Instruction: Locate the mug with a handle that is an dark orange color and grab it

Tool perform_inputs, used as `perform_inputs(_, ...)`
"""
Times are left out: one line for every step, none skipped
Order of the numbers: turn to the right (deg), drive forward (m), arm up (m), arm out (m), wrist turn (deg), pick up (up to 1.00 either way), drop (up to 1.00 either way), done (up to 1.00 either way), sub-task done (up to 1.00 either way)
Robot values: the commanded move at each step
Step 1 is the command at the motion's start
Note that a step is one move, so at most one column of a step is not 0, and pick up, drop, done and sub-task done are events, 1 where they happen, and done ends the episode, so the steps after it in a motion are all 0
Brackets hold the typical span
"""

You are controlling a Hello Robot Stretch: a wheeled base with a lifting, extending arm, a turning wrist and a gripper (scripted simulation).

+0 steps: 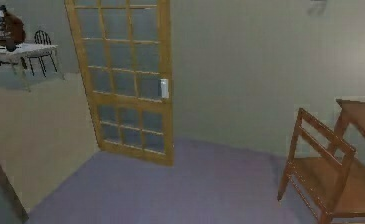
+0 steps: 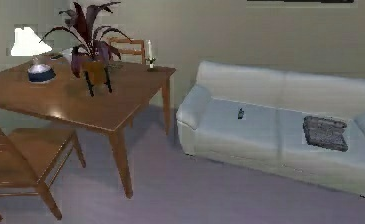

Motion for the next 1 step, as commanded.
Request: perform_inputs(0.0,0.20,0.00,0.00,0.0,0.00,0.00,0.00,0.00)
